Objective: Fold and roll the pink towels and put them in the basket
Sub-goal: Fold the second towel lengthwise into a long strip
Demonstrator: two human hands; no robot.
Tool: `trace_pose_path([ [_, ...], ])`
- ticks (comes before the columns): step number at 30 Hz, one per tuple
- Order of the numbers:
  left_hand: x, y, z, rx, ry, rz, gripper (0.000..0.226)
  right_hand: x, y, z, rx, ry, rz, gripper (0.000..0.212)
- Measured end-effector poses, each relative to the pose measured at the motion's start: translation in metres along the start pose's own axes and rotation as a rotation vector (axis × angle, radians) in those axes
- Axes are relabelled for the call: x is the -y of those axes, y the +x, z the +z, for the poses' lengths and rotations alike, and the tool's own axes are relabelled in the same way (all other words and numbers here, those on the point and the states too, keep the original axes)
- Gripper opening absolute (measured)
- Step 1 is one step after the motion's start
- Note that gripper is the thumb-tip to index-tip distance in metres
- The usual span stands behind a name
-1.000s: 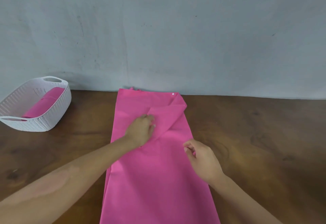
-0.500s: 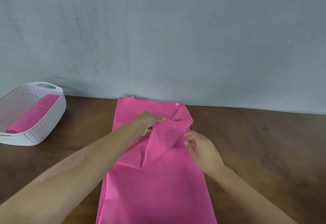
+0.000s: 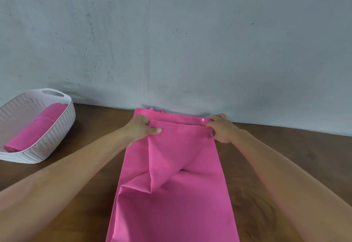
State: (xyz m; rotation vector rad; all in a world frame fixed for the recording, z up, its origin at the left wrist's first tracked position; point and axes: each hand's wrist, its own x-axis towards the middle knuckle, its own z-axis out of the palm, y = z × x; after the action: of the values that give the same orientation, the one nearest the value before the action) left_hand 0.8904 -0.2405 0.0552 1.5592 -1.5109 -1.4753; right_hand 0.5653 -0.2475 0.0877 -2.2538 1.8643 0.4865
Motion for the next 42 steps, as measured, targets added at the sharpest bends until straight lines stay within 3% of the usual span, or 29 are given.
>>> trace_pose_path([
  [3,0.009,0.018,-0.016,-0.123,0.024,-0.048,0.023,-0.007,0.012,-0.002,-0.032,0.019,0.027,0.040],
  [8,0.005,0.035,-0.017,-0.421,0.459,-0.082,0.042,-0.012,0.019,-0.001,-0.097,0.168,0.006,0.026],
  [11,0.001,0.040,-0.015,-0.494,0.500,-0.089,0.041,-0.010,0.022,0.001,-0.127,0.204,0.003,0.027],
  [15,-0.002,0.046,-0.019,-0.475,0.364,-0.079,0.031,-0.013,0.024,0.005,-0.187,0.231,0.012,0.028],
  [21,-0.010,0.024,-0.026,-0.470,0.287,0.064,0.054,-0.014,0.005,0.003,-0.309,0.220,-0.004,0.010],
  [31,-0.017,-0.043,-0.029,-0.391,0.034,0.302,0.037,0.004,-0.094,-0.015,-0.608,0.236,-0.059,0.009],
  [34,-0.013,-0.061,-0.032,-0.333,-0.055,0.349,0.037,0.006,-0.117,-0.018,-0.607,0.205,-0.058,0.018],
  [37,-0.019,-0.087,-0.032,-0.317,-0.128,0.397,0.014,0.004,-0.136,-0.021,-0.551,0.145,-0.063,0.022],
  [42,-0.029,-0.147,-0.023,-0.342,-0.126,0.407,0.010,-0.009,-0.173,-0.026,-0.479,-0.133,-0.111,0.019],
])
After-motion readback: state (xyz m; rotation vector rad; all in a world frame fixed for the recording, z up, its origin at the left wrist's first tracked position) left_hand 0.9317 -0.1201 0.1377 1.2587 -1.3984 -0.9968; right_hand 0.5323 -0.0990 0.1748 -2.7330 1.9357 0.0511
